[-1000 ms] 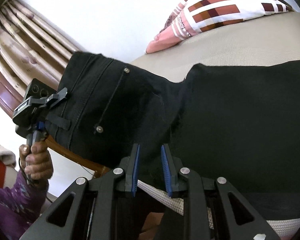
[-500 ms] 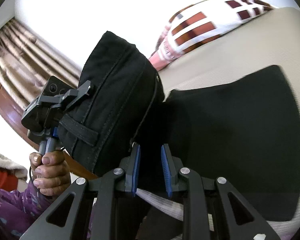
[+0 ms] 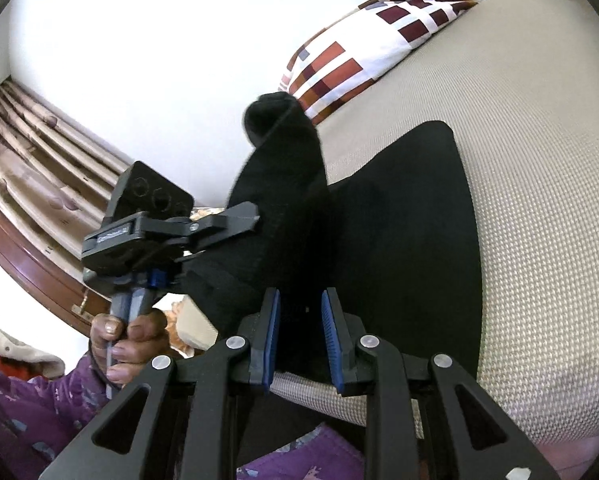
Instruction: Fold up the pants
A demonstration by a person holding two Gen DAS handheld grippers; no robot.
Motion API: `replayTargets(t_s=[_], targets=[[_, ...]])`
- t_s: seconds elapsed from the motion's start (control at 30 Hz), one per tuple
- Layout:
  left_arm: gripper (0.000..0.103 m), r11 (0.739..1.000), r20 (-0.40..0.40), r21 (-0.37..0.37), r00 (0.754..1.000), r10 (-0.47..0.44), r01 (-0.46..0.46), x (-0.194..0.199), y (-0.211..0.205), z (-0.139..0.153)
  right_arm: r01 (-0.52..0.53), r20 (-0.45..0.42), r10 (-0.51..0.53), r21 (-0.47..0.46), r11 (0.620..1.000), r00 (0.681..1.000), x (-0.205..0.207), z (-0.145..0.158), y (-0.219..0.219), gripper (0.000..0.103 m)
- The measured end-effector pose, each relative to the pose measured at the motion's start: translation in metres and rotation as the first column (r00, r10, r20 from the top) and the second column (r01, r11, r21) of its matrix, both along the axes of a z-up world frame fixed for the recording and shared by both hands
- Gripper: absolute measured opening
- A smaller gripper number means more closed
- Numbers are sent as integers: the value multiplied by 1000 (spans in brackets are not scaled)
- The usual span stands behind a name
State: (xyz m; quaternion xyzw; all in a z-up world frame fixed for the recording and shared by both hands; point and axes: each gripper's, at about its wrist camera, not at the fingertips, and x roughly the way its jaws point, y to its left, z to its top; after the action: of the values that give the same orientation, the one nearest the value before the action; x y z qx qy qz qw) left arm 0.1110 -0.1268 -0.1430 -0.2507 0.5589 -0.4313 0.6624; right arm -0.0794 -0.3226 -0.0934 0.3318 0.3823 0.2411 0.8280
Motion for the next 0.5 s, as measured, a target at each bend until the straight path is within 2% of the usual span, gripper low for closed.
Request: replayTargets(t_s=[0.13, 0.23, 0.3, 0.37, 0.5], targets=[[22, 1000, 6, 24, 1000, -11, 10, 0, -8, -6, -1, -2, 1, 17, 1000, 1000, -2, -5, -1, 22], [25, 998, 40, 51, 999, -32, 30, -3, -15, -4, 2, -5, -1, 24, 1000, 1000, 3, -8, -6, 22], [27, 998, 33, 44, 999, -41, 39, -1, -21, -8, 4, -6, -3, 31, 1000, 1000, 2, -9, -8, 22], [34, 999, 13, 20, 999, -40, 40, 2, -27, -10, 17, -10, -16, 24, 1000, 1000, 2, -9, -10, 22], [54, 998, -27, -54, 999, -45, 44, 4, -27, -7, 49, -30, -48, 21, 999, 998, -3, -11, -21, 22]])
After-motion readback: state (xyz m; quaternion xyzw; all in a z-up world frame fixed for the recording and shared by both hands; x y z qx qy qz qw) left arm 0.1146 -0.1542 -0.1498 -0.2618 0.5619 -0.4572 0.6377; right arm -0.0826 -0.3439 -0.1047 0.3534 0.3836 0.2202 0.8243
